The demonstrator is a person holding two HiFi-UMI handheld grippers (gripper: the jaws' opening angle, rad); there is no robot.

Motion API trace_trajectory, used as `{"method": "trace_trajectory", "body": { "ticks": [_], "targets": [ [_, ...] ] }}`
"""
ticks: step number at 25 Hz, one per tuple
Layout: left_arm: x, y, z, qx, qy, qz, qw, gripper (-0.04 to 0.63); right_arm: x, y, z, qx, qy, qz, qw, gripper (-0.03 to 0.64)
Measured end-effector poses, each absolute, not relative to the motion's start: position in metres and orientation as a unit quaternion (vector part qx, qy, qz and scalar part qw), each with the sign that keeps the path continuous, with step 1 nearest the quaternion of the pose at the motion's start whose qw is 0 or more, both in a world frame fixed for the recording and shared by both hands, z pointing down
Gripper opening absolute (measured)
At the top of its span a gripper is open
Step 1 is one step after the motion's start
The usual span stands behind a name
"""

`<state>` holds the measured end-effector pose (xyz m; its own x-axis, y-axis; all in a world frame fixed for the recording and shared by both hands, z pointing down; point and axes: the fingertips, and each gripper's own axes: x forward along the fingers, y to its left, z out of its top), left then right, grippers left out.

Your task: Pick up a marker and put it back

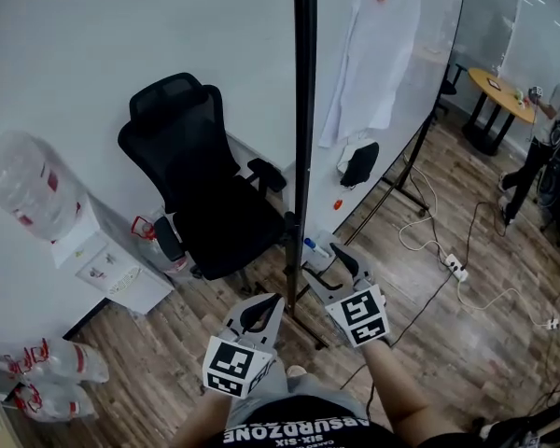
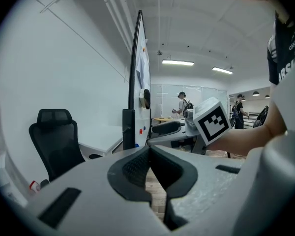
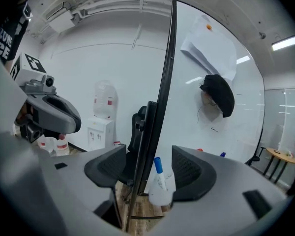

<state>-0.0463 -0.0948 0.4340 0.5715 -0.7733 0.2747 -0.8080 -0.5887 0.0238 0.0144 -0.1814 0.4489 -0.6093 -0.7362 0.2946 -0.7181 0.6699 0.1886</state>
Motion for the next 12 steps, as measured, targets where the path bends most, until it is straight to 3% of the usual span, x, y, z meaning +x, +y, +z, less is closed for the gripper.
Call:
{"method": "trace_trajectory", "body": {
  "ticks": [12],
  "targets": [
    [-0.040, -0.125, 0.438, 0.889, -0.435, 0.122, 0.074, 0.008, 0.012, -0.219, 0.483, 0.401, -0.886, -0.033, 0.231, 0.233]
  ]
}}
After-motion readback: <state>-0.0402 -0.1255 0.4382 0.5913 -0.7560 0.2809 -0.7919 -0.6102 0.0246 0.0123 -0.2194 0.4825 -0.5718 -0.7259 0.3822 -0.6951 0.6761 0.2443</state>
